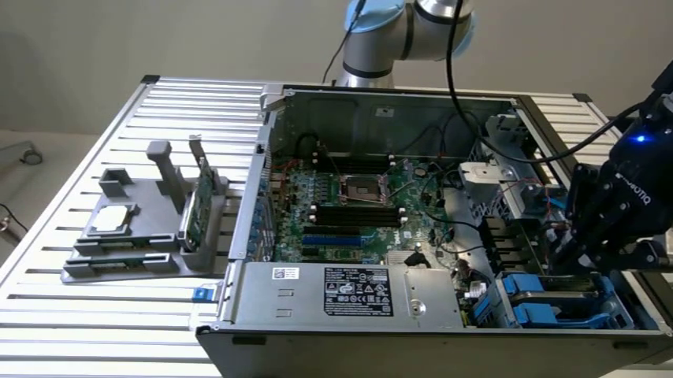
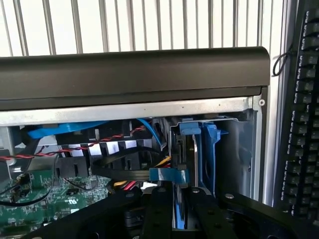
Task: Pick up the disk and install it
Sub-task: 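Insert the first disk wire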
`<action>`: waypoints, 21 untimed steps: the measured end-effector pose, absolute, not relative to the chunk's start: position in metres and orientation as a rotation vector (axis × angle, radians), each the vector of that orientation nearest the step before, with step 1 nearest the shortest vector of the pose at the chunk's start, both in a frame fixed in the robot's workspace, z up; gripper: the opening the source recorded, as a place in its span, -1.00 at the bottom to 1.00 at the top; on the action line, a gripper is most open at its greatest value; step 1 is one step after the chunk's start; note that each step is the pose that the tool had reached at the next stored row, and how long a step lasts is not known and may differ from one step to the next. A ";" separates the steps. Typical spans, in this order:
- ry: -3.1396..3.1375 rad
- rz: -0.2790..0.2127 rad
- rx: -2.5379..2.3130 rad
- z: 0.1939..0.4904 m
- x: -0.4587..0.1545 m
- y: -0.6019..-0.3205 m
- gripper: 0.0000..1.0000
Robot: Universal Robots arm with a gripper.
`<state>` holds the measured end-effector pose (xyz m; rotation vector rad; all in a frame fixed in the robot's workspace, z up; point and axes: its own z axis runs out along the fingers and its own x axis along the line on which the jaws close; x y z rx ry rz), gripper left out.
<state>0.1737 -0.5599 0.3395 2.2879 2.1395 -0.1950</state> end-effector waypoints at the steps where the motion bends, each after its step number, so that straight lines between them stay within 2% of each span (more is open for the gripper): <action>1: 2.141 -0.198 2.289 0.340 0.177 -0.560 -0.67; 10: 2.147 -0.224 2.301 0.339 0.181 -0.571 -0.67; 21: 2.162 -0.262 2.313 0.338 0.177 -0.569 -0.67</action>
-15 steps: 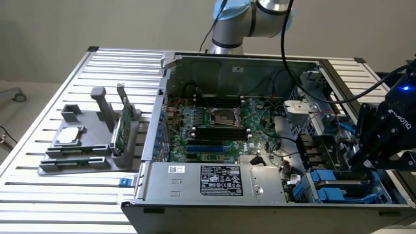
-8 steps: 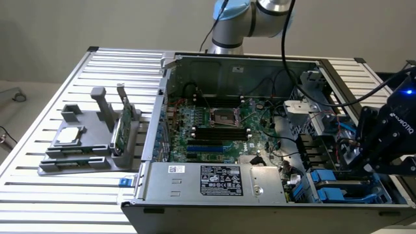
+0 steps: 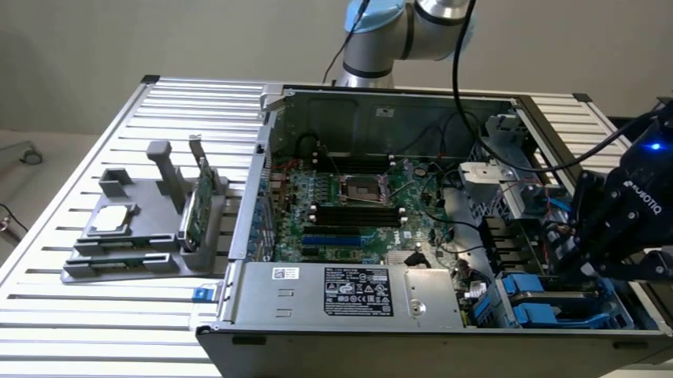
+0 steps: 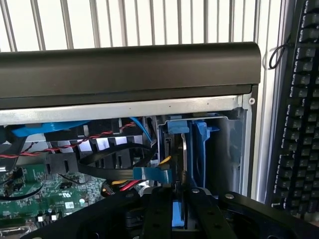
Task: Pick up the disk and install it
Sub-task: 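Insert the first disk wire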
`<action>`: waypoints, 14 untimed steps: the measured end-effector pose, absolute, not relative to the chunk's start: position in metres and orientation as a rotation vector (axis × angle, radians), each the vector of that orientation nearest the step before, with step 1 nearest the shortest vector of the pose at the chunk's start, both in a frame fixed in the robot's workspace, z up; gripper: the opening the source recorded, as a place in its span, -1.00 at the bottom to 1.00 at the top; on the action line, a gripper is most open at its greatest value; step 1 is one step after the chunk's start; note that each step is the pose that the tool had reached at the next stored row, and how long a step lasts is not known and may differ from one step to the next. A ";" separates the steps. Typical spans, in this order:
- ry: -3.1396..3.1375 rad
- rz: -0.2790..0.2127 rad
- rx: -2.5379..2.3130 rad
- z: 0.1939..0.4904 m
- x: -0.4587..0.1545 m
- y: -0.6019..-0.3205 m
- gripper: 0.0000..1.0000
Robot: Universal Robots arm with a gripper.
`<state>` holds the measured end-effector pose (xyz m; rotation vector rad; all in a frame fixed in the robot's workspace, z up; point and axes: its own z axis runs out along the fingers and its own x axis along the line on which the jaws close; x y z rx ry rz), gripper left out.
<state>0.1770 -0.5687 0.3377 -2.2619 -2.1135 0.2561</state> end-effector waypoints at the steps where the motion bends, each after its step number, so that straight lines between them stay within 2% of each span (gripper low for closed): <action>1: -2.113 0.258 -2.261 0.338 0.177 -0.568 -0.67; 14: -2.102 0.281 -2.248 0.335 0.182 -0.568 -0.67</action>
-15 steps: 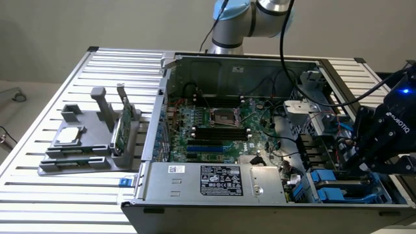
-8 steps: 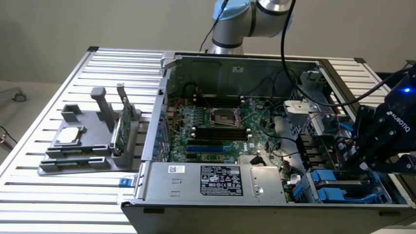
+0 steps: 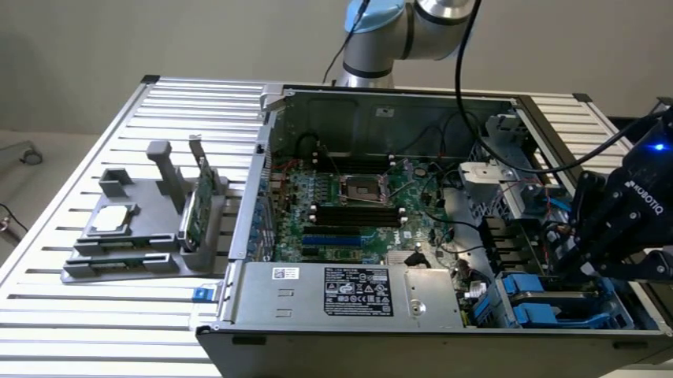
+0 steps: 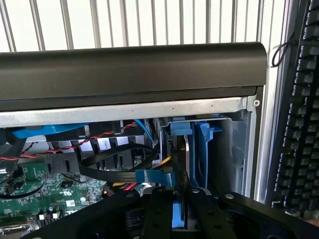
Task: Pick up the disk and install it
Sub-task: 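Insert the first disk wire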
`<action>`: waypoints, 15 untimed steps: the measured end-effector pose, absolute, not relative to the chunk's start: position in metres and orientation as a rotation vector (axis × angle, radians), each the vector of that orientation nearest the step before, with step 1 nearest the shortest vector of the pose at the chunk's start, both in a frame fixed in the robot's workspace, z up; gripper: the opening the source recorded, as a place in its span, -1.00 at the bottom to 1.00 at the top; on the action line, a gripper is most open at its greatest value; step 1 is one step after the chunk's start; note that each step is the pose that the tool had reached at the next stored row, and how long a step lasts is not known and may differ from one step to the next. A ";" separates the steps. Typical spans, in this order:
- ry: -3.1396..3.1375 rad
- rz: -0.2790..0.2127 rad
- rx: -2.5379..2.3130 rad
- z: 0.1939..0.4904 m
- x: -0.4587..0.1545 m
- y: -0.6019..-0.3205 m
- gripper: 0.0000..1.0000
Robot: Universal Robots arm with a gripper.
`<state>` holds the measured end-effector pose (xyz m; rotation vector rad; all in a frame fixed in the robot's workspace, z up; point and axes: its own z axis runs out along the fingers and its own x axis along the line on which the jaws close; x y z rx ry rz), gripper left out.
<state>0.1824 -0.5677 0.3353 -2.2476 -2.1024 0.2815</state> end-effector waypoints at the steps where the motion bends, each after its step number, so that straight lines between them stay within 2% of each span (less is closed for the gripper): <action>1: -2.101 0.283 -2.246 0.335 0.183 -0.567 -0.67; 15: -2.094 0.299 -2.237 0.334 0.188 -0.566 -0.67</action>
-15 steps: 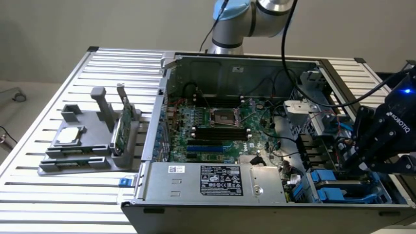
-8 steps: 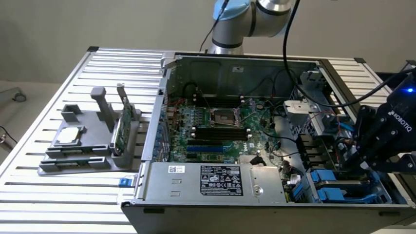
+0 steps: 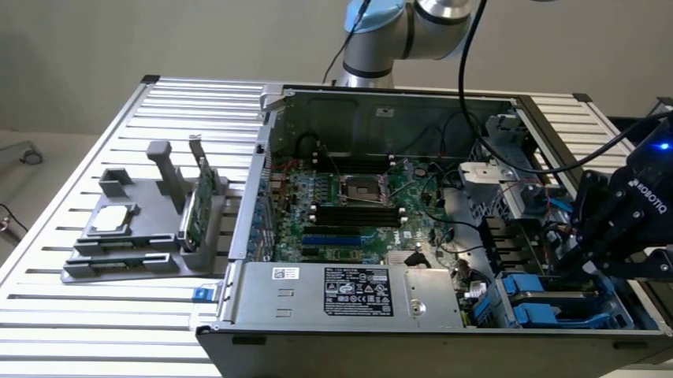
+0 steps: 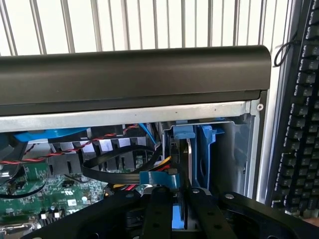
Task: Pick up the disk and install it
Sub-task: 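Insert the first disk wire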
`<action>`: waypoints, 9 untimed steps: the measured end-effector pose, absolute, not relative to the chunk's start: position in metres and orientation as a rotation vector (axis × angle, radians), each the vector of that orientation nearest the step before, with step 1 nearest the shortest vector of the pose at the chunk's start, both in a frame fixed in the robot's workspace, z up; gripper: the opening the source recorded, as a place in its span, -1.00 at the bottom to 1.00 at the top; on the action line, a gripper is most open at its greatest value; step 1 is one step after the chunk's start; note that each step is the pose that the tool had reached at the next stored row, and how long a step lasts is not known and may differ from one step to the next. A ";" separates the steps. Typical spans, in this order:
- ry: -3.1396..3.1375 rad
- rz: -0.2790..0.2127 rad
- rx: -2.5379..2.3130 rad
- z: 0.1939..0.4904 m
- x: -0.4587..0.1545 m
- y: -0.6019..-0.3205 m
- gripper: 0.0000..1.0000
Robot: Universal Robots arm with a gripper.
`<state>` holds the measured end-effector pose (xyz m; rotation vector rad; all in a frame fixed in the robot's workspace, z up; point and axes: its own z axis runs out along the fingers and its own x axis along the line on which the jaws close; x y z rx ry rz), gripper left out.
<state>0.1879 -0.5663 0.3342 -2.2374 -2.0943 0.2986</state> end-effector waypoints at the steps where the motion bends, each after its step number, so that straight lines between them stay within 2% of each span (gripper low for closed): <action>1: -2.094 0.300 -2.237 0.334 0.188 -0.566 -0.67; 9: -2.090 0.309 -2.231 0.332 0.190 -0.566 -0.67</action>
